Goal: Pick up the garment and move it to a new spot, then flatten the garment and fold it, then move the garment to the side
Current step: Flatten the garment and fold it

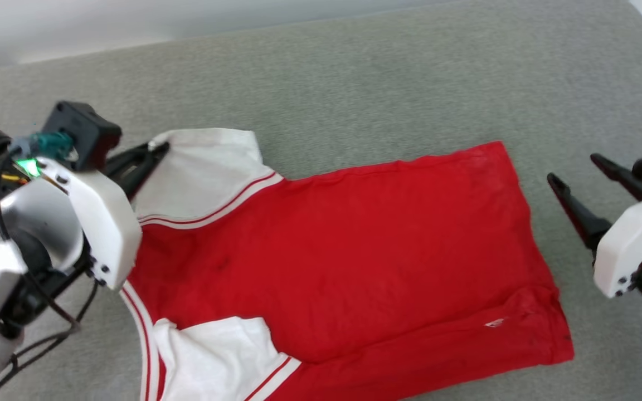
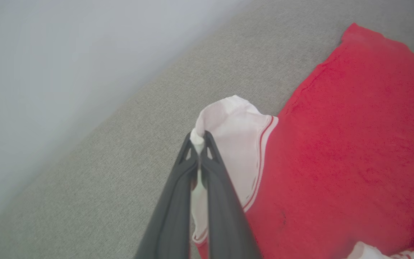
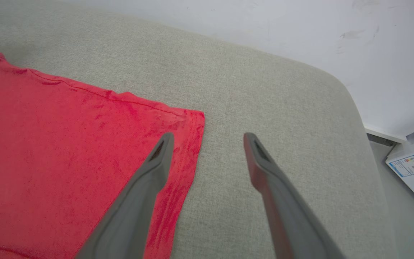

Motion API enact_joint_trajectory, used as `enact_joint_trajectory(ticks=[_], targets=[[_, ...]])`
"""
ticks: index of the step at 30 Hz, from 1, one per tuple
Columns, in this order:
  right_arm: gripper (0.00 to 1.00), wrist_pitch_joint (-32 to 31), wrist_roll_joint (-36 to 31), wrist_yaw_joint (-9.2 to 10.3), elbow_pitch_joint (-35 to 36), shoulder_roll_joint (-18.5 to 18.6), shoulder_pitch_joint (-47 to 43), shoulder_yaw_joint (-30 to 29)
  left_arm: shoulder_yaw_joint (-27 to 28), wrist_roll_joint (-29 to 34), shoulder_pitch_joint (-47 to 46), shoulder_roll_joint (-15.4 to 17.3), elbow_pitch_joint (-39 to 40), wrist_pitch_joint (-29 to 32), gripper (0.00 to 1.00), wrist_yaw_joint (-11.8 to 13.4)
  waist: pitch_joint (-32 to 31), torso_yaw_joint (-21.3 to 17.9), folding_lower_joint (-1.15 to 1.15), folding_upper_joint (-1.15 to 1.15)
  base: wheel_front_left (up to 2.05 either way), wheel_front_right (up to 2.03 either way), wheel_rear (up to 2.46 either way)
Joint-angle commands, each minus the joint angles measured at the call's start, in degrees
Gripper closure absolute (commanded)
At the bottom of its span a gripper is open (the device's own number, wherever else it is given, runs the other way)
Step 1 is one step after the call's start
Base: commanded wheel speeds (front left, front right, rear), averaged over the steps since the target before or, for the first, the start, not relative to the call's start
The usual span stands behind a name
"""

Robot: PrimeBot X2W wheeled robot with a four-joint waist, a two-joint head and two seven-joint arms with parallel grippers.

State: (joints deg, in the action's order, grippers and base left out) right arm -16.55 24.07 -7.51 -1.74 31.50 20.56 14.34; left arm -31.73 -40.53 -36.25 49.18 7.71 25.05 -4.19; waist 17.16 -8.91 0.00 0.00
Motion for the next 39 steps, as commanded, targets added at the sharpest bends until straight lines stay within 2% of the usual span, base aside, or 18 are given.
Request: enact_joint_trajectory(ticks=[1,4,10,15,16,26,27,28,29,34,39], targets=[[0.0,-3.9,1.8,0.04,-0.6,1.2,2.9,0.6,0.0,0.6,1.8,0.4,3.4,-0.1,1.0,1.4,0.8,2.1,0.0,0.0,0.0,0.0,0.0],[0.0,-10.5,4.0,0.04,-2.3,3.3,6.3,1.8,0.0,1.2,3.1,0.8,8.3,-0.1,1.0,2.9,2.1,3.9,0.0,0.0,0.0,0.0,0.0],[0.0,-18.8,5.8,0.04,-7.4,4.9,12.9,3.6,-0.6,2.7,4.1,0.3,14.3,-0.7,1.0,4.6,4.7,7.4,0.0,0.0,0.0,0.0,0.0],[0.0,-21.5,6.7,0.04,-11.5,5.4,15.9,5.4,-0.9,3.2,4.5,-0.9,16.6,-1.6,1.0,5.7,6.4,9.6,0.0,0.0,0.0,0.0,0.0],[0.0,-23.3,6.7,0.04,-14.6,6.0,17.7,7.0,-1.6,4.1,5.2,-1.7,17.8,-2.3,1.0,6.2,7.4,11.2,0.0,0.0,0.0,0.0,0.0],[0.0,-24.1,9.1,-0.07,-20.7,5.9,16.9,15.7,-3.5,4.4,5.9,-3.8,18.1,-3.8,1.0,6.0,8.8,14.1,0.0,0.0,0.0,0.0,0.0],[0.2,-24.5,9.7,-0.11,-21.2,6.0,16.5,16.7,-3.6,4.2,6.1,-3.9,18.0,-4.0,1.0,6.0,8.8,14.2,0.0,0.0,0.0,0.0,0.0],[0.69,-24.6,10.2,-0.12,-21.5,6.1,16.2,17.4,-3.7,4.2,6.2,-4.0,17.8,-4.1,1.0,6.0,8.8,14.3,0.0,0.0,0.0,0.0,0.0],[1.0,-24.3,10.5,-0.12,-21.8,6.4,16.2,17.9,-3.7,4.2,6.3,-4.1,17.6,-4.3,1.0,6.0,8.7,14.4,0.0,0.0,0.0,0.0,0.0],[1.0,-20.7,11.3,0.03,-23.5,6.8,17.4,17.2,-3.5,4.2,7.2,-4.0,15.6,-5.7,1.0,6.3,6.9,14.0,0.0,0.0,0.0,0.0,0.0],[1.0,-17.2,12.8,0.04,-25.1,5.4,17.8,14.0,-2.5,3.2,9.7,-3.5,13.3,-7.5,1.0,7.5,2.9,12.6,0.0,0.0,0.0,0.0,0.0]])
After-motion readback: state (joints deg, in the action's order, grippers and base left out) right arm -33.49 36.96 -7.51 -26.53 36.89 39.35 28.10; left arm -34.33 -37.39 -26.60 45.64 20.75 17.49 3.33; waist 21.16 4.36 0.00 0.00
